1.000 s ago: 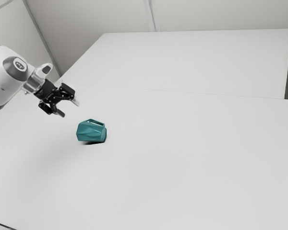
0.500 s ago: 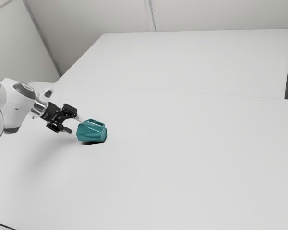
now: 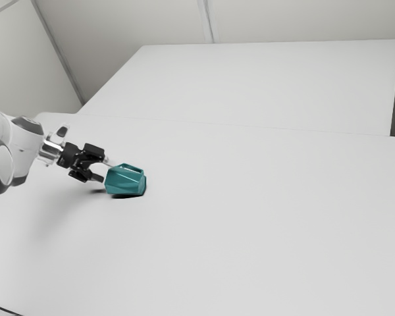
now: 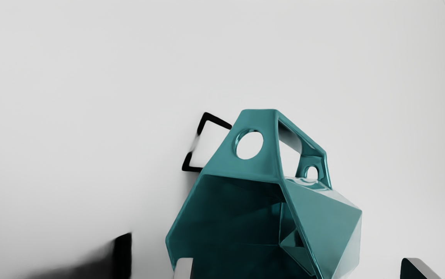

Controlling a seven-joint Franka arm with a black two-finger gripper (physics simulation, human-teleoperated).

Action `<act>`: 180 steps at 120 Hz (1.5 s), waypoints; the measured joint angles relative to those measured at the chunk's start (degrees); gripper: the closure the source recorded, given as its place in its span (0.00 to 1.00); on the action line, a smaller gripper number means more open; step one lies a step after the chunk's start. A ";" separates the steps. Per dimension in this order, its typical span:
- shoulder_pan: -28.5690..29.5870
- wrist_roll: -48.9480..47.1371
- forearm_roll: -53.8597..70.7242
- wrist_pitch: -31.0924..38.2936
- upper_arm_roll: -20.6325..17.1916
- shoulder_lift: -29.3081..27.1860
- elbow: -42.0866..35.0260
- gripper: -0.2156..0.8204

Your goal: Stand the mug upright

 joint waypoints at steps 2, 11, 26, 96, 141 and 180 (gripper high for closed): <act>0.00 0.22 -0.33 -0.24 0.02 0.07 0.02 0.23; -0.02 1.14 -1.64 -1.18 0.05 0.31 0.05 0.23; -0.10 2.36 -3.23 -2.26 0.07 1.19 0.14 0.23; -1.41 3.98 -4.46 -4.23 -0.20 1.41 -0.25 0.54; -1.53 4.26 -4.46 -4.13 -0.21 0.70 0.22 0.88; -1.59 4.37 -5.61 -3.98 -0.45 -0.56 0.40 0.94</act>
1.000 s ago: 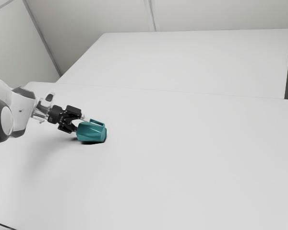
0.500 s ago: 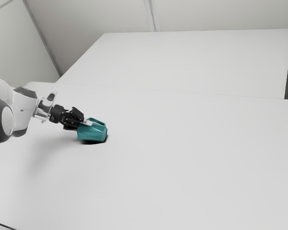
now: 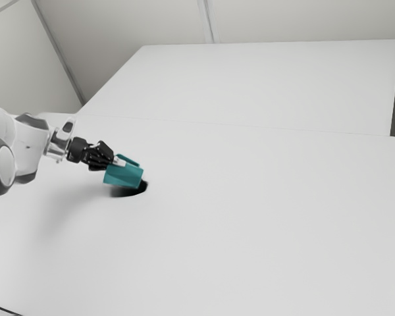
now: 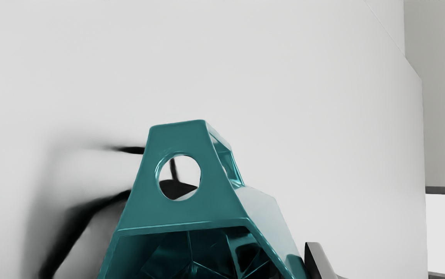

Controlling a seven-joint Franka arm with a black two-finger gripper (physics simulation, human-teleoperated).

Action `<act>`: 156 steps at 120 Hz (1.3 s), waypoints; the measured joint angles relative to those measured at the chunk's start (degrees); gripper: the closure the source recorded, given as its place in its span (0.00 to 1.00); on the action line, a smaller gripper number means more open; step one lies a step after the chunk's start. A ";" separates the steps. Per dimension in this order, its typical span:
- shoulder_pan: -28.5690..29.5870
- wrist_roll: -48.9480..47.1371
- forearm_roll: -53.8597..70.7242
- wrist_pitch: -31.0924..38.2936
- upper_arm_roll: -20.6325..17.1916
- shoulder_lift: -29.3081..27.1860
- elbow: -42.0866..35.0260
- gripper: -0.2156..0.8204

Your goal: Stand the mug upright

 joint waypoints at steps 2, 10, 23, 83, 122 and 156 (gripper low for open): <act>-0.05 -0.01 -0.04 0.00 -0.10 -0.27 0.00 0.95; -0.47 -0.12 0.01 0.03 -0.29 -1.36 0.00 0.95; -2.11 -0.91 1.56 0.46 -0.53 -3.41 0.01 0.95; -4.06 -12.95 33.32 13.79 -10.46 -4.44 6.63 0.95; -4.45 -23.85 55.27 23.38 -17.39 -4.12 6.68 0.95; -4.58 -34.15 64.50 25.12 -18.63 -3.58 6.68 0.95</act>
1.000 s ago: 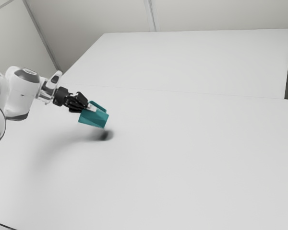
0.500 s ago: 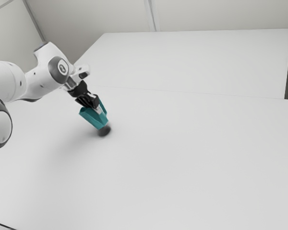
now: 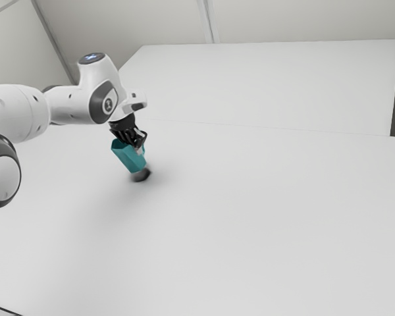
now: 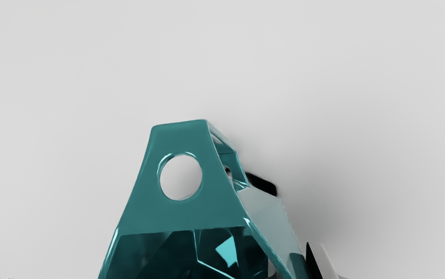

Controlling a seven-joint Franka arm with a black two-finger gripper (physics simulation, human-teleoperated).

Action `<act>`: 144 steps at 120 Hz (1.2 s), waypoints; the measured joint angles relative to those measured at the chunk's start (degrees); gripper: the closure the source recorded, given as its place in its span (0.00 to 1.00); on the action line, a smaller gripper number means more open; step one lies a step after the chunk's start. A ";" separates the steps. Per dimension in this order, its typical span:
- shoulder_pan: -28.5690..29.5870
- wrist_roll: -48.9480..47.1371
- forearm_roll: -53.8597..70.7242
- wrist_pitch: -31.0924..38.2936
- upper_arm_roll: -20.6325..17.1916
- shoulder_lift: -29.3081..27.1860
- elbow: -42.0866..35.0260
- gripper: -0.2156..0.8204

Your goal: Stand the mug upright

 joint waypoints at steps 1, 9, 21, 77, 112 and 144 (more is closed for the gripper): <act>-0.01 -0.27 0.19 0.02 -0.04 0.04 0.01 0.95; -0.08 -2.32 1.36 0.18 -0.27 0.54 0.34 0.95; -0.21 -5.02 2.68 0.35 -0.35 1.95 1.57 0.95; -0.77 -12.48 3.20 0.62 -0.37 4.15 1.65 0.70; -1.34 -14.12 2.88 -0.11 -0.36 1.43 1.71 0.35; -1.82 -15.08 2.17 -9.67 -0.43 -14.38 1.61 0.26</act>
